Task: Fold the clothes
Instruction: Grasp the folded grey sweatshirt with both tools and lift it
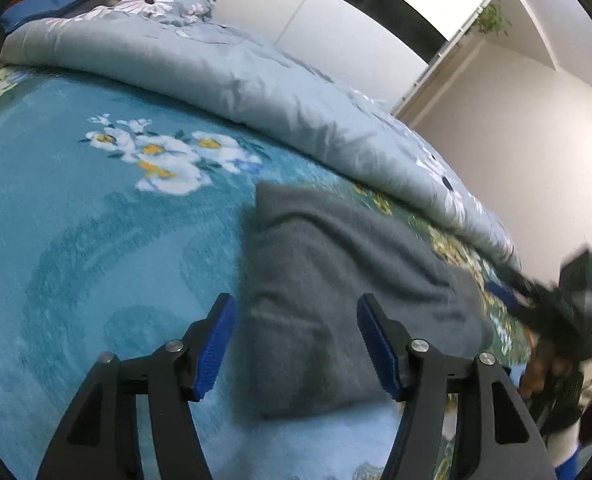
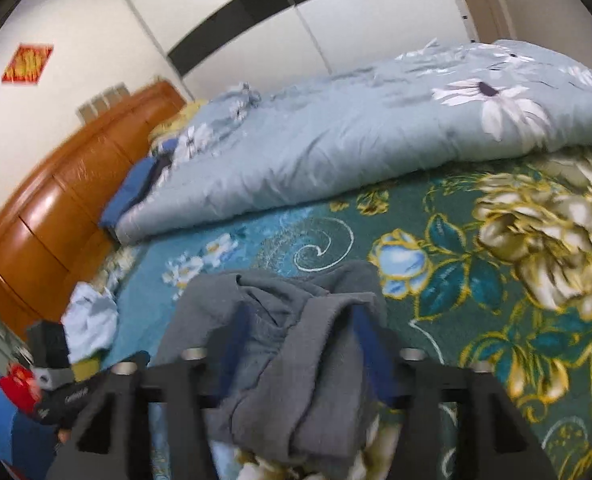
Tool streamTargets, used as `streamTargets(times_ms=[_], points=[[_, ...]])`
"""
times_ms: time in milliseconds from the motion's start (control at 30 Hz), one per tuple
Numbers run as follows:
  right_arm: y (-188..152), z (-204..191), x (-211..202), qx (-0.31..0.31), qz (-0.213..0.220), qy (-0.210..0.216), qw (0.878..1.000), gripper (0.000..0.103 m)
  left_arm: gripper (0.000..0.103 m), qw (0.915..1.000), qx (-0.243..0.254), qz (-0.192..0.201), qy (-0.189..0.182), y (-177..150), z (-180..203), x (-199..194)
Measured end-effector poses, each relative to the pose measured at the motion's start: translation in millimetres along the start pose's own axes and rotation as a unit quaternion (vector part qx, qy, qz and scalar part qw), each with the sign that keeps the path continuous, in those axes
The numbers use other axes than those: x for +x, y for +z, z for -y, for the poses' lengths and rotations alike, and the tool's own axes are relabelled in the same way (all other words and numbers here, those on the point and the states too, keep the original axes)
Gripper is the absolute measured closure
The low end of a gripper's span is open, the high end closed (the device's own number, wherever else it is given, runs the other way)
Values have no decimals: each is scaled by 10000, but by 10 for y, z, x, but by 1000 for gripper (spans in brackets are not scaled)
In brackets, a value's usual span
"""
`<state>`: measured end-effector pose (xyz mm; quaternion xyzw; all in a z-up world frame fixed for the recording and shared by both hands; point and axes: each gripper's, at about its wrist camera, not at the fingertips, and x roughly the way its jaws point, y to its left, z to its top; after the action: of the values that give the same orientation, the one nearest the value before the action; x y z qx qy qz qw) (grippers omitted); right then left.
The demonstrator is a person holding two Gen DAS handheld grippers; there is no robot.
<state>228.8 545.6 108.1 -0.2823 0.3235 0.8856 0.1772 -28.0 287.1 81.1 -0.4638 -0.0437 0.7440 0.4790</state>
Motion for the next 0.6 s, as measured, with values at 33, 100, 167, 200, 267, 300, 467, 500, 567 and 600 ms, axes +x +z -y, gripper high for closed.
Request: streamTargets(times_ms=[33,100,167,200,267,300,467,500,567,600], points=[[-48,67,-6,164,-17,89,9998,25,38,9999,-15,-101,-7,45,-24,62],[-144,201,-18,490,-50,266,9984,18,38,9994,-47,-332,-4,111,-66,213],[-225,301,61,700,-209,316,9968,17,38,9984,-62,-553,-75,144,-94,362],[-265,345,119,785,-280,320,9960,16,38,9978,-46,-654,-135,152,-102,431],[-341,430,236,988,-418,412,9934,14,38,9961,-8,-858,-223,159,-116,562],[-374,468,297,1127,-481,547,9910,13,38,9952,-28,-930,-296,159,-135,619],[-399,478,439,1307,-502,736,9874,12,38,9923,-149,-1022,-690,176,-194,738],[-392,469,459,1322,-501,736,9872,13,38,9921,-145,-1008,-732,169,-196,756],[-372,446,498,1352,-508,730,9868,16,38,9921,-146,-987,-767,160,-189,778],[-362,433,515,1361,-507,734,9867,26,38,9921,-144,-975,-778,155,-182,784]])
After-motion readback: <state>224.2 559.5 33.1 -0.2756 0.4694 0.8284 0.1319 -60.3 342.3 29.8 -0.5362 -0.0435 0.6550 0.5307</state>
